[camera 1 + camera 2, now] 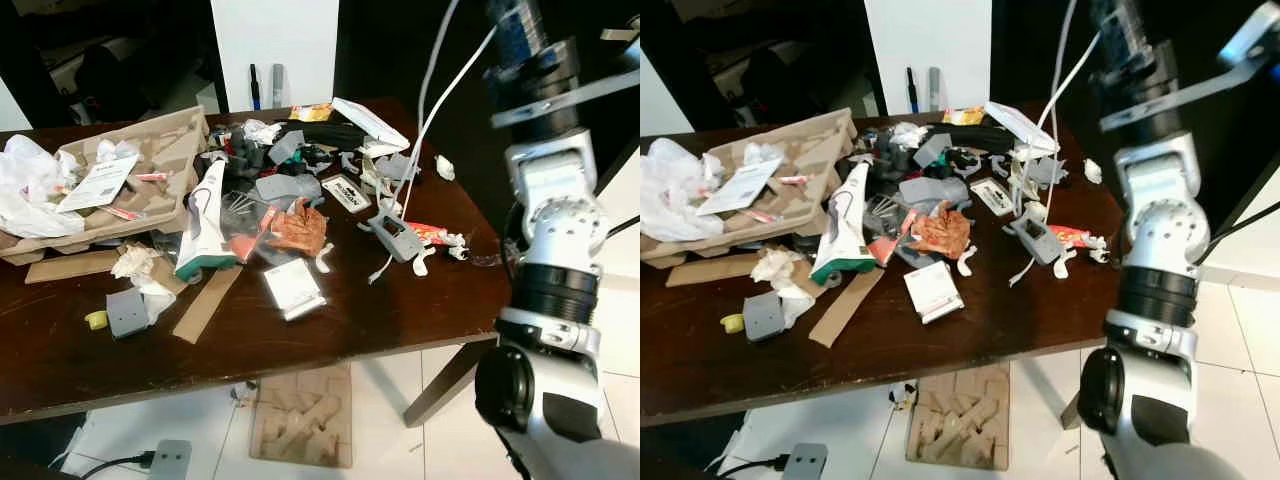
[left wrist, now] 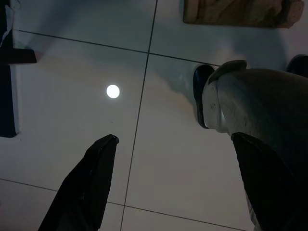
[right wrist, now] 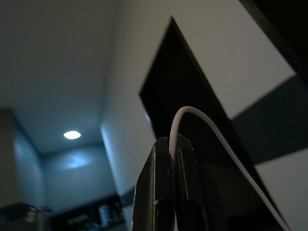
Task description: Picking trash to rubbish bin
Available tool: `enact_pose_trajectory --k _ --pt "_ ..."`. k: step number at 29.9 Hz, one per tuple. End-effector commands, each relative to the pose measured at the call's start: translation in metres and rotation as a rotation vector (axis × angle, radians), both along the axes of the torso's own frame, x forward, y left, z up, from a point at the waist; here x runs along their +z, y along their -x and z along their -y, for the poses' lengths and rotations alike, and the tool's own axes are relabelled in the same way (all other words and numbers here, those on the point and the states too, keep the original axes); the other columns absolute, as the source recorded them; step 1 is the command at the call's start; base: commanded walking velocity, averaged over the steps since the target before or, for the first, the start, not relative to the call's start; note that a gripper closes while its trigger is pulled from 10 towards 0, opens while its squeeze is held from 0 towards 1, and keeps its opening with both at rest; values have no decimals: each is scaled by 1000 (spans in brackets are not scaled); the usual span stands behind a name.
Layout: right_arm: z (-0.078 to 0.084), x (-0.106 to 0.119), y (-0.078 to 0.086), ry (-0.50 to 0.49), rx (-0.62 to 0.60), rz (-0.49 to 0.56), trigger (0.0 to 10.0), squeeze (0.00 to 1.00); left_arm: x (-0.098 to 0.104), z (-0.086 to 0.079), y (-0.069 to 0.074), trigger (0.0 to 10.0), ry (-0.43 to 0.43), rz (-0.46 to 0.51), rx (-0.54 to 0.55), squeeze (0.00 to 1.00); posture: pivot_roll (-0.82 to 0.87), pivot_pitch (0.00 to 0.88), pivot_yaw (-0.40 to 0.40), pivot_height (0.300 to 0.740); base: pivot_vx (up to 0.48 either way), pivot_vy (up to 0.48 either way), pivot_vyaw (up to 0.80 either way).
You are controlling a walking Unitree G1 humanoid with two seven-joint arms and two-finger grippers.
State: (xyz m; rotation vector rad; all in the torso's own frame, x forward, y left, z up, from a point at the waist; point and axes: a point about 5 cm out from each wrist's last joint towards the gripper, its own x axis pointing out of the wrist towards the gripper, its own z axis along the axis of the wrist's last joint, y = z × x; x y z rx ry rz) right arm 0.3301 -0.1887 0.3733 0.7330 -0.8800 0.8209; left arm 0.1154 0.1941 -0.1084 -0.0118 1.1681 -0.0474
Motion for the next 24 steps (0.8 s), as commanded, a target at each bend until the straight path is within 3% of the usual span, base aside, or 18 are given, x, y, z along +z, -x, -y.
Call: enact_pose_trajectory --k 1,15,17,19,24 --pt "-5 13 8 -23 62 71 0 0 -9 18 25 10000 60 -110 -31 0 48 74 -1 740 0 0 0" --pt "-12 21 11 -37 132 107 0 0 -8 17 22 10000 51 -104 -30 0 49 77 -4 740 0 0 0" --pt "-20 20 9 40 118 97 0 0 -8 16 23 10000 41 -104 -30 0 48 77 -4 740 0 0 0" --pt "-24 19 9 50 134 95 0 0 -8 16 23 10000 34 -104 -26 0 48 77 -4 740 0 0 0" --pt "-21 31 9 -19 160 132 0 0 -9 5 30 10000 -10 -109 35 0 60 82 -8 740 0 0 0"
